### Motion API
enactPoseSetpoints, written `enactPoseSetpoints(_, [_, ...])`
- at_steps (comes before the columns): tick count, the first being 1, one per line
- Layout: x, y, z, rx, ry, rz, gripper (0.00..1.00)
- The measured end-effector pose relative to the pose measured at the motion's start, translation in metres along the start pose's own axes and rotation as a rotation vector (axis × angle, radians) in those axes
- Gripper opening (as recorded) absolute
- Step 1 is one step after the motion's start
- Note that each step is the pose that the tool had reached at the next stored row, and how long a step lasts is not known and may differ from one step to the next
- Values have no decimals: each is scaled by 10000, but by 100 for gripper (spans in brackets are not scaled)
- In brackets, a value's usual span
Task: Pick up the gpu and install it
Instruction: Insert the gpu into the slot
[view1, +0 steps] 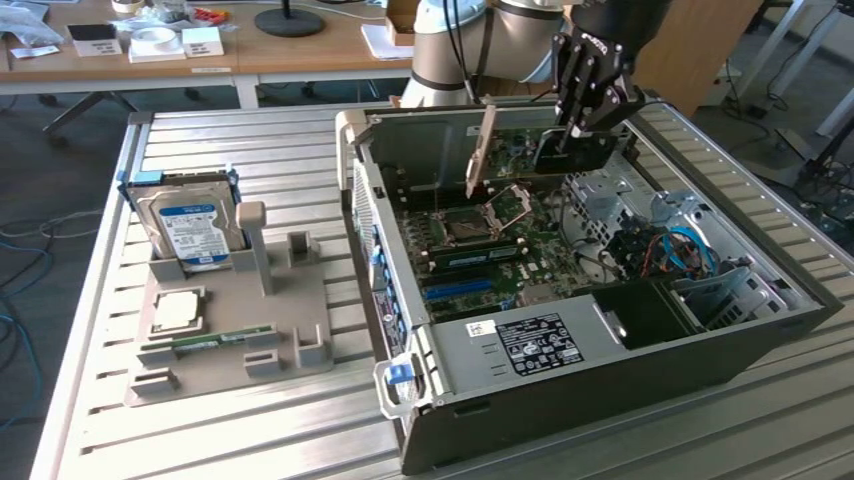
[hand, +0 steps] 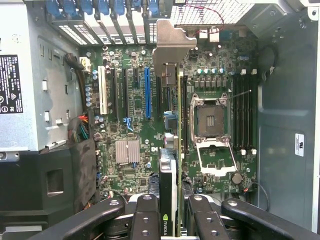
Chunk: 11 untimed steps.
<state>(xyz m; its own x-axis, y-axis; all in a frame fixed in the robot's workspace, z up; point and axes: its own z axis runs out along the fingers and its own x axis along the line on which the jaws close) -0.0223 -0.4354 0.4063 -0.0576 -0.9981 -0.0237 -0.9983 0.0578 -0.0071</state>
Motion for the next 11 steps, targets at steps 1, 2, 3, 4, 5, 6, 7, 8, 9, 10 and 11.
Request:
enactPoseSetpoints(1, [0, 0, 2, 0, 0, 0, 27])
enactPoseSetpoints(2, [0, 0, 4, 0, 0, 0, 27])
enactPoseSetpoints(3, [0, 0, 5, 0, 0, 0, 27])
enactPoseSetpoints(4, [0, 0, 5, 0, 1, 0, 27])
enactPoseSetpoints(5, [0, 0, 5, 0, 1, -1, 27])
enactPoseSetpoints(6, [0, 0, 5, 0, 1, 0, 27])
enactPoseSetpoints(7, [0, 0, 5, 0, 1, 0, 27])
enactPoseSetpoints(8, [0, 0, 5, 0, 0, 0, 27])
enactPoseSetpoints(9, [0, 0, 6, 0, 1, 0, 27])
enactPoseSetpoints(10, [0, 0, 9, 1, -2, 0, 27])
enactPoseSetpoints(11, [0, 0, 10, 0, -2, 0, 27])
